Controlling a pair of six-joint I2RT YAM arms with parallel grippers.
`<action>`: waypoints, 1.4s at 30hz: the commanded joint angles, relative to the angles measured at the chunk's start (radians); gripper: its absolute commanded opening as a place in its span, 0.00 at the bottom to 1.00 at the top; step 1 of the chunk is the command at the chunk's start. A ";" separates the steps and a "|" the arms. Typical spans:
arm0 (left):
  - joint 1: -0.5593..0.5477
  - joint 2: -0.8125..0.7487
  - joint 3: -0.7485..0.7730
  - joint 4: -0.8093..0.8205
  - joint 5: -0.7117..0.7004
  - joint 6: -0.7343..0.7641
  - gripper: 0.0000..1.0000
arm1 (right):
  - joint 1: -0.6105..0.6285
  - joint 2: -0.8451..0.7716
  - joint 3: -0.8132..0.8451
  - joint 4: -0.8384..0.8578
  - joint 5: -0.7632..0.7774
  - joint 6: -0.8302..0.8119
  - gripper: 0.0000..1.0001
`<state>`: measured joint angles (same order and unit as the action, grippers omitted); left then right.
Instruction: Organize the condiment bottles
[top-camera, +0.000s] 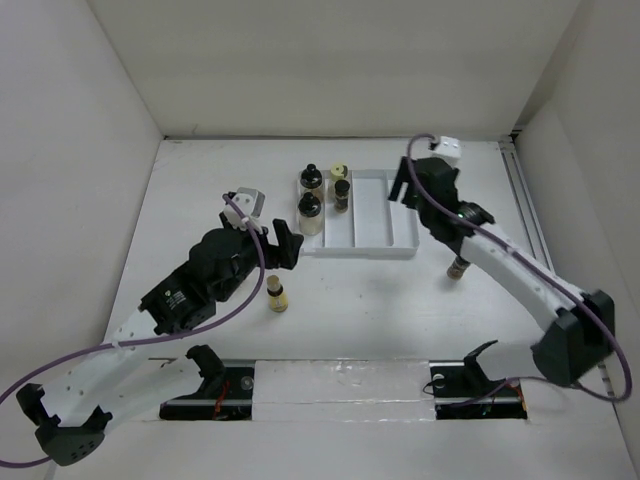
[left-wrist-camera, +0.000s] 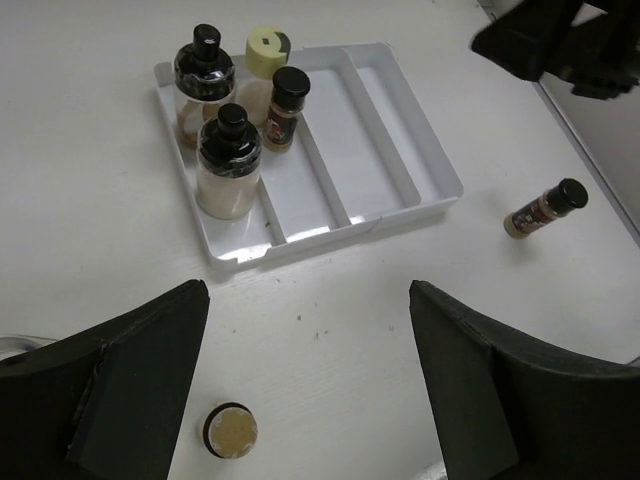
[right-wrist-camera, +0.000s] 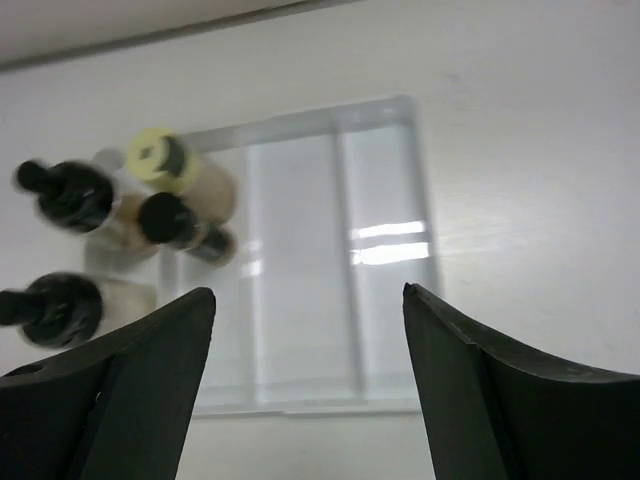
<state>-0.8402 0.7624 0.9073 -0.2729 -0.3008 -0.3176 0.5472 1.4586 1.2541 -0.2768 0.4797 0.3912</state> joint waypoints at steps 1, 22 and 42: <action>0.004 -0.049 0.024 0.023 0.052 0.011 0.78 | -0.071 -0.200 -0.201 -0.125 0.210 0.167 0.81; 0.004 -0.126 0.042 0.032 0.209 -0.057 0.78 | -0.397 -0.360 -0.525 -0.148 -0.099 0.219 0.77; 0.004 -0.135 0.013 0.050 0.129 -0.038 0.75 | -0.184 -0.417 -0.271 -0.214 -0.163 0.181 0.42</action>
<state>-0.8402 0.6418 0.9188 -0.2695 -0.1368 -0.3645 0.3038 1.0393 0.8490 -0.5297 0.3916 0.6003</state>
